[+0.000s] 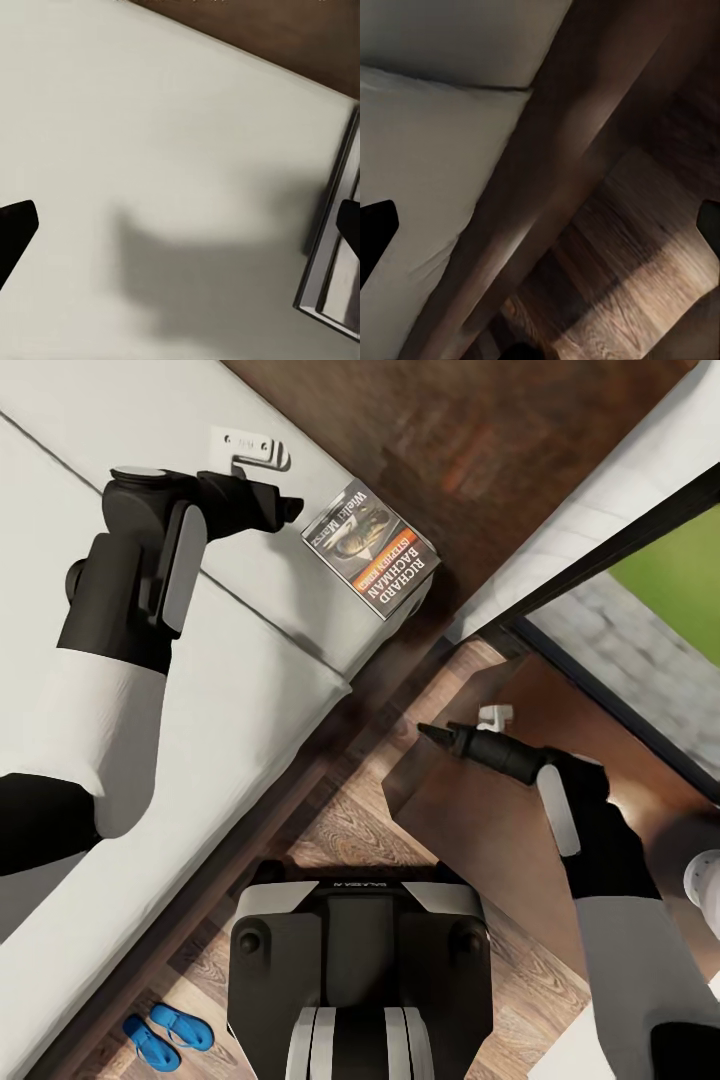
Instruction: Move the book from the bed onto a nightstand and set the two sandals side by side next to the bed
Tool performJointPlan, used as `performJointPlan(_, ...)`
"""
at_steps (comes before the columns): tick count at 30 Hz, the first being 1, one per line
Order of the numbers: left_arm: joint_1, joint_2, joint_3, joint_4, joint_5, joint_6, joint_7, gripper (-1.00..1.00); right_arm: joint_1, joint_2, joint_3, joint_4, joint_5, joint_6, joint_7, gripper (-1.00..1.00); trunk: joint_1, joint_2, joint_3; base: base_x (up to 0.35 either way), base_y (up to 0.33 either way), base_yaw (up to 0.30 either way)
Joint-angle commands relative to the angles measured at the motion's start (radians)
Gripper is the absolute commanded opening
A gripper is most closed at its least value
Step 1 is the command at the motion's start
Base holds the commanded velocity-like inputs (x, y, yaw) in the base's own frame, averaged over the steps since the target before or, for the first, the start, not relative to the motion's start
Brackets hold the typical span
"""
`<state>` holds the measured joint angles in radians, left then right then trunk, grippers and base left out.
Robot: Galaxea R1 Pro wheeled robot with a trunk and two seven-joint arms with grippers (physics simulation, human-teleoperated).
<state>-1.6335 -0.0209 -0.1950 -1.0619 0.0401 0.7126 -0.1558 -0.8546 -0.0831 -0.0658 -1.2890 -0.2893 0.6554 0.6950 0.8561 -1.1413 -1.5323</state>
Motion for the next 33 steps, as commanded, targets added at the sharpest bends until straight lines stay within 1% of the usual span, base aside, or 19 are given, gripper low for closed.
performJointPlan(1,0.000,0.000,0.000,-0.002,0.004,0.005,-0.001,1.00,-0.023,-0.001,-0.001,0.019,-0.022,0.013,0.001,1.00,0.000,0.000,0.000,0.000,0.000,0.000)
performJointPlan(4,0.000,0.000,0.000,-0.003,0.004,0.005,-0.002,1.00,-0.056,-0.003,-0.001,0.045,-0.054,0.019,0.000,1.00,0.000,0.000,0.000,0.000,0.000,0.000)
performJointPlan(5,0.001,0.000,0.000,-0.006,0.004,0.005,-0.003,1.00,-0.138,-0.004,-0.003,0.104,-0.123,0.029,0.000,1.00,0.000,0.000,0.000,0.000,0.000,0.000)
performJointPlan(7,0.001,0.000,0.000,-0.006,0.004,0.005,-0.003,1.00,-0.197,-0.005,-0.002,0.154,-0.174,0.037,0.002,1.00,0.000,0.000,0.000,0.000,0.000,0.000)
performJointPlan(8,0.001,0.000,0.000,-0.007,0.004,0.005,-0.004,1.00,-0.213,-0.006,-0.002,0.169,-0.190,0.040,0.003,1.00,0.000,0.000,0.000,0.000,0.000,0.000)
performJointPlan(9,0.001,0.000,0.000,-0.007,0.003,0.005,-0.004,1.00,-0.244,-0.010,-0.002,0.199,-0.222,0.046,0.003,1.00,0.000,0.000,0.000,0.000,0.000,0.000)
performJointPlan(10,0.001,0.000,0.000,-0.007,0.003,0.005,-0.004,1.00,-0.260,-0.014,-0.002,0.215,-0.239,0.049,0.004,1.00,0.000,0.000,0.000,0.000,0.000,0.000)
performJointPlan(14,0.003,0.001,0.000,-0.007,0.003,0.005,-0.004,1.00,-0.372,-0.055,-0.001,0.347,-0.366,0.065,0.005,1.00,0.000,0.000,0.000,0.000,0.000,0.000)
performJointPlan(16,0.003,0.001,0.000,-0.007,0.003,0.005,-0.004,1.00,-0.398,-0.062,-0.001,0.376,-0.391,0.068,0.005,1.00,0.000,0.000,0.000,0.000,0.000,0.000)
performJointPlan(18,0.003,0.001,0.000,-0.007,0.003,0.005,-0.004,1.00,-0.452,-0.070,-0.001,0.443,-0.434,0.078,0.008,1.00,0.000,0.000,0.000,0.000,0.000,0.000)
performJointPlan(20,0.003,0.001,0.000,-0.007,0.003,0.005,-0.004,1.00,-0.478,-0.072,-0.001,0.482,-0.455,0.083,0.013,1.00,0.000,0.000,0.000,0.000,0.000,0.000)
performJointPlan(21,0.003,0.001,0.000,-0.007,0.003,0.005,-0.004,1.00,-0.500,-0.074,-0.002,0.523,-0.476,0.087,0.025,1.00,0.000,0.000,0.000,0.000,0.000,0.000)
performJointPlan(22,0.003,0.001,0.000,-0.007,0.003,0.005,-0.004,1.00,-0.510,-0.074,-0.002,0.543,-0.486,0.088,0.033,1.00,0.000,0.000,0.000,0.000,0.000,0.000)
performJointPlan(23,0.003,0.001,0.000,-0.007,0.003,0.005,-0.004,1.00,-0.528,-0.075,-0.002,0.585,-0.502,0.089,0.050,1.00,0.000,0.000,0.000,0.000,0.000,0.000)
performJointPlan(24,0.003,0.001,0.000,-0.007,0.003,0.005,-0.004,1.00,-0.537,-0.075,-0.002,0.606,-0.508,0.090,0.060,1.00,0.000,0.000,0.000,0.000,0.000,0.000)
performJointPlan(25,0.003,0.001,0.000,-0.007,0.003,0.005,-0.004,1.00,-0.555,-0.076,-0.002,0.647,-0.517,0.090,0.081,1.00,0.000,0.000,0.000,0.000,0.000,0.000)
performJointPlan(27,0.003,0.002,0.000,-0.007,0.003,0.005,-0.004,1.00,-0.582,-0.076,-0.002,0.697,-0.525,0.090,0.111,1.00,0.000,0.000,0.000,0.000,0.000,0.000)
performJointPlan(28,0.004,0.001,0.000,-0.007,0.004,0.005,-0.004,1.00,-0.610,-0.077,-0.001,0.736,-0.530,0.090,0.139,1.00,0.000,0.000,0.000,0.000,0.000,0.000)
performJointPlan(33,0.004,0.000,0.000,-0.007,0.004,0.004,-0.005,1.00,-0.639,-0.074,0.000,0.761,-0.534,0.091,0.185,1.00,0.000,0.000,0.000,0.000,0.000,0.000)
